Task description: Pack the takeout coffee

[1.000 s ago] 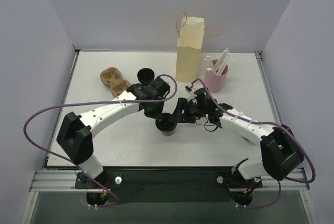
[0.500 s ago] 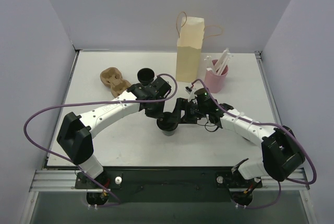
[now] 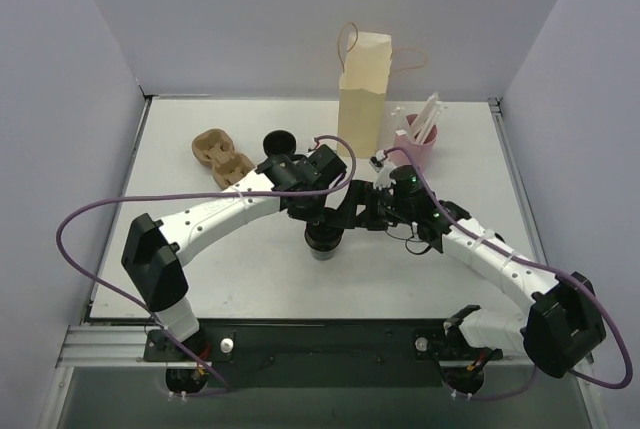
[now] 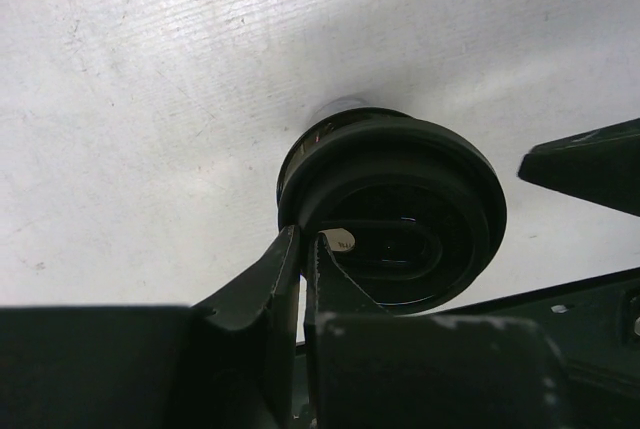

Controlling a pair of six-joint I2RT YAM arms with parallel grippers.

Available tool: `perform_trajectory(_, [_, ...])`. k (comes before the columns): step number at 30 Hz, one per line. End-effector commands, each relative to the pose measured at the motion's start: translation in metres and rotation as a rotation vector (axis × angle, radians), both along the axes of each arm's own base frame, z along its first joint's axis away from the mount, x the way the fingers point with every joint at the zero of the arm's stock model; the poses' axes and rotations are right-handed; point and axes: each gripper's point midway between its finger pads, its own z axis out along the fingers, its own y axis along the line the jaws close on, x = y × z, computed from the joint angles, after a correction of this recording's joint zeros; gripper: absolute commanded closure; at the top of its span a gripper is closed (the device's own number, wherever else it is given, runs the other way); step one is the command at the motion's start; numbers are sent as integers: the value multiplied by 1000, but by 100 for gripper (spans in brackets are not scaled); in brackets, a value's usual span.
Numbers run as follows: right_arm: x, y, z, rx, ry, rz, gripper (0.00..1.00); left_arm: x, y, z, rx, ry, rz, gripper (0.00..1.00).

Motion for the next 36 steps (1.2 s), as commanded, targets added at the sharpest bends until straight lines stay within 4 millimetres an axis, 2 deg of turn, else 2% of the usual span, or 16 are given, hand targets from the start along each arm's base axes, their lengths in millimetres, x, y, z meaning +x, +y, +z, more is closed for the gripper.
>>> perform_trajectory(1, [0,-10,-3,-33,-18,-10,19,1,4,-4,73,3,27,100])
perform_trajectory(7, [0,-9,-8,-41,-11,7,23,0,5,-11,93,16,30,100])
perform_trajectory(11, [1,-6,-17,-49,13,15,26,-1,4,-16,94,30,29,100])
perform_trajectory(22, [4,2,-35,-40,64,30,29,-1,-4,-25,79,49,21,100])
perform_trajectory(26, [4,3,-38,-39,68,33,36,-1,-6,-28,75,51,21,100])
perform_trajectory(36, [5,6,-49,-44,92,40,44,1,-7,-27,60,47,25,100])
